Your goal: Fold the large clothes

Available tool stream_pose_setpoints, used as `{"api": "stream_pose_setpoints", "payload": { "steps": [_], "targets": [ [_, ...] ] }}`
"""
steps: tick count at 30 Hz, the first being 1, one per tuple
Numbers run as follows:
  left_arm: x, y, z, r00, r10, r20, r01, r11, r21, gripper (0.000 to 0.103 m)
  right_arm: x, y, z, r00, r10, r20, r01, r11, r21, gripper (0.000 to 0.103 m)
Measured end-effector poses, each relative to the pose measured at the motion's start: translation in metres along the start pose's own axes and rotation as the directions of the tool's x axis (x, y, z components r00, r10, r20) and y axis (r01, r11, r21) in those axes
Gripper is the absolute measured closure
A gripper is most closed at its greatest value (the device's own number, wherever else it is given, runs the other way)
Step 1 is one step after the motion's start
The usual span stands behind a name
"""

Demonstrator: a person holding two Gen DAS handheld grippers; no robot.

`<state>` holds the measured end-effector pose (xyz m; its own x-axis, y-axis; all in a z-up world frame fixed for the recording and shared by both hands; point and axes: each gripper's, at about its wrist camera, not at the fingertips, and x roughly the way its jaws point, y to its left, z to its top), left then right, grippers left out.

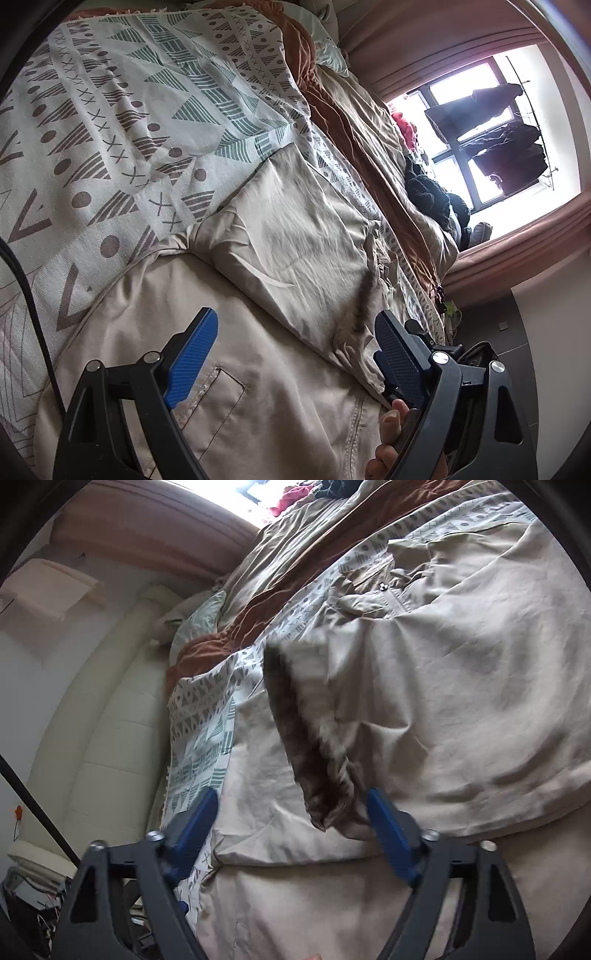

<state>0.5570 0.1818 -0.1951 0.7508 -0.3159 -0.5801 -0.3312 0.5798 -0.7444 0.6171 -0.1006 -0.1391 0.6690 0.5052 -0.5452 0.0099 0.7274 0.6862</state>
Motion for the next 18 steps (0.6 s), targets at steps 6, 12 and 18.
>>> {"api": "stream_pose_setpoints", "payload": {
  "steps": [6, 12, 18],
  "targets": [
    [-0.002, -0.007, -0.001, 1.0, -0.018, -0.006, 0.018, 1.0, -0.002, 0.015, -0.011, -0.007, 0.002, 1.0, 0.011, 0.019, -0.011, 1.0, -0.003, 0.017],
    [-0.008, -0.023, -0.011, 1.0, -0.015, -0.007, 0.016, 1.0, 0.027, 0.015, -0.08, -0.016, -0.022, 0.992, -0.099, 0.08, 0.101, 0.995, -0.021, 0.017],
    [-0.027, -0.047, -0.023, 0.999, 0.029, 0.027, -0.032, 0.995, 0.099, 0.015, -0.131, -0.022, -0.03, 0.97, -0.191, 0.148, 0.192, 0.981, 0.004, 0.017]
  ]
}}
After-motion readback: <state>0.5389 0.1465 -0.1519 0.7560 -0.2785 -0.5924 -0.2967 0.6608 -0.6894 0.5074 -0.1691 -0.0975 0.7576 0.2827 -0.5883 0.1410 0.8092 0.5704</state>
